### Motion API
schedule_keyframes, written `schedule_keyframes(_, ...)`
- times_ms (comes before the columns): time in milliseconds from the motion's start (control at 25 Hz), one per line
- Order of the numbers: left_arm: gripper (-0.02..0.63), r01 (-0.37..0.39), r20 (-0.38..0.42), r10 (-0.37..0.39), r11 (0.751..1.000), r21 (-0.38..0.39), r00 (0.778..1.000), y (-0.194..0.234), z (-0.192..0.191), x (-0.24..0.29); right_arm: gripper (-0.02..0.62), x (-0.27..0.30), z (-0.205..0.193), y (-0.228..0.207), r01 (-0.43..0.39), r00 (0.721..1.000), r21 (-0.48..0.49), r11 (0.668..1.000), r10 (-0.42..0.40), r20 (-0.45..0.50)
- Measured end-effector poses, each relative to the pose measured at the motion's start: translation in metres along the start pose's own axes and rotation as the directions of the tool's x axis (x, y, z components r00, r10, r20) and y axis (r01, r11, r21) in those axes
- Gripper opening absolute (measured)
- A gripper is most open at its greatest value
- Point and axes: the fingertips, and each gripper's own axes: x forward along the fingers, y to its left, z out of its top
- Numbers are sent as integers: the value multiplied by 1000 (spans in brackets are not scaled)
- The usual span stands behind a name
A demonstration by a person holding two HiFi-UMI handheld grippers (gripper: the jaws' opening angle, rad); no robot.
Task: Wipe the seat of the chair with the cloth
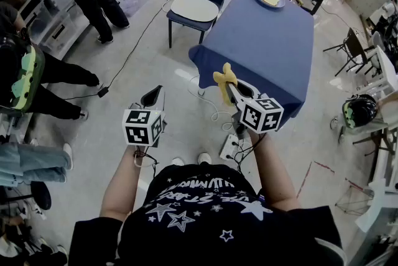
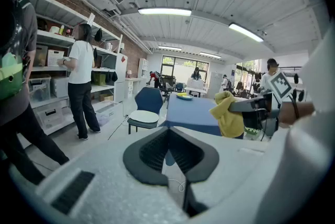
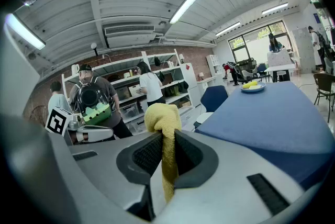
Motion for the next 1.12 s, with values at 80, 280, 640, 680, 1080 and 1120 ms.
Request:
schedule_keyframes(80, 18, 0, 0, 0, 1000, -3, 1000, 0, 0, 0, 43, 0, 1, 0, 0, 1000, 0, 1000, 0, 3)
schedule_keyframes(280, 20, -1, -12, 1, 1000, -10, 1000, 10, -4, -1, 43, 8, -1, 7, -1, 1000, -3, 1000, 1, -5)
schedule_keyframes(640, 20, -25, -44, 23, 999, -38, 999, 56, -28, -14, 43, 50, -13, 29, -5, 1000, 11, 1000, 6, -23)
schedule_keyframes(680, 20, -31, -43, 29, 999, -43, 999, 63, -30, -18, 43, 54, -13, 33, -7, 1000, 17, 1000, 7, -16)
schedule_keyframes(1080, 20, -35, -56, 32, 998, -53, 998, 106, -25, -6, 44, 99, -8, 39, -21, 1000, 61, 998, 22, -19)
schedule_keyframes(1120, 20, -37, -60, 33, 998, -52, 998, 110, -25, 3, 44, 109, -6, 32, -21, 1000, 62, 998, 22, -19)
